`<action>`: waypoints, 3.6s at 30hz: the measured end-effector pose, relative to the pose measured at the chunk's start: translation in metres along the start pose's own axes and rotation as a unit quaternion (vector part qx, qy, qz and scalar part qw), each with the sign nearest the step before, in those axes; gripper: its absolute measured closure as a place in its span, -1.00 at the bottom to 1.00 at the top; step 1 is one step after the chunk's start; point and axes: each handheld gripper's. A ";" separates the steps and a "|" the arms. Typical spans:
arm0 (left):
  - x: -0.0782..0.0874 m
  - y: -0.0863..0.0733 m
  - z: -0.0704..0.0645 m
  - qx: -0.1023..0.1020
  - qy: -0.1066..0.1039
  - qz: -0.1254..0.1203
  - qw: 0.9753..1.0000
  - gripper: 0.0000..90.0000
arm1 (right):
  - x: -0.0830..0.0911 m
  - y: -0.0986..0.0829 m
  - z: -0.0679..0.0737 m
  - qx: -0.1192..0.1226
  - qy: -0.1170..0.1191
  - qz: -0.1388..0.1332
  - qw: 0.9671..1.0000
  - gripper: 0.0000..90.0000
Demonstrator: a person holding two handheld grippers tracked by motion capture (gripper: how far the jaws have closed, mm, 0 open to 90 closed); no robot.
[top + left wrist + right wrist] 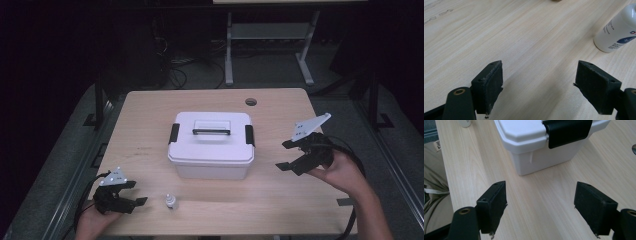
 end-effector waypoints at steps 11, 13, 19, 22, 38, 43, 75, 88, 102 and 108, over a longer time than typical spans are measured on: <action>0.000 0.000 0.000 0.000 -0.002 0.001 1.000 -0.52 | -0.002 0.016 -0.004 0.013 0.009 0.002 1.000 -0.43; 0.000 0.000 0.000 0.000 -0.002 0.001 1.000 -0.52 | -0.002 0.019 -0.005 0.015 0.011 0.003 1.000 -0.43; 0.000 0.000 0.001 0.000 -0.004 0.000 1.000 -0.52 | -0.003 0.034 -0.007 0.030 0.016 0.006 0.999 -0.43; 0.000 0.000 0.001 0.000 -0.004 0.001 1.000 -0.52 | -0.004 0.038 -0.007 0.032 0.020 0.006 0.999 -0.43; 0.000 0.000 0.001 0.000 -0.006 -0.001 1.000 -0.52 | -0.012 0.072 -0.012 0.069 0.042 0.001 0.997 -0.42; 0.000 -0.001 0.001 -0.001 -0.007 0.000 1.000 -0.51 | -0.013 0.080 -0.012 0.073 0.045 -0.003 0.996 -0.42; 0.003 -0.001 0.002 0.002 -0.011 -0.012 1.000 -0.51 | -0.046 0.157 0.002 0.138 0.077 -0.008 0.987 -0.37; 0.005 -0.002 0.003 0.004 -0.008 -0.015 1.000 -0.51 | -0.073 0.180 0.010 0.162 0.091 0.000 0.983 -0.27; 0.006 -0.003 0.004 0.007 -0.010 -0.017 1.000 -0.51 | -0.096 0.184 0.008 0.172 0.098 0.027 0.980 0.37; 0.004 -0.001 0.003 0.005 -0.012 -0.014 1.000 -0.50 | -0.099 0.190 0.005 0.173 0.092 0.033 0.980 0.57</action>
Point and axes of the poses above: each handheld gripper's, and its own axes: x roughly backward along the jaws, y roughly out of its top, z roughly to its left, and after that the axes turned 12 degrees about -y, right-handed
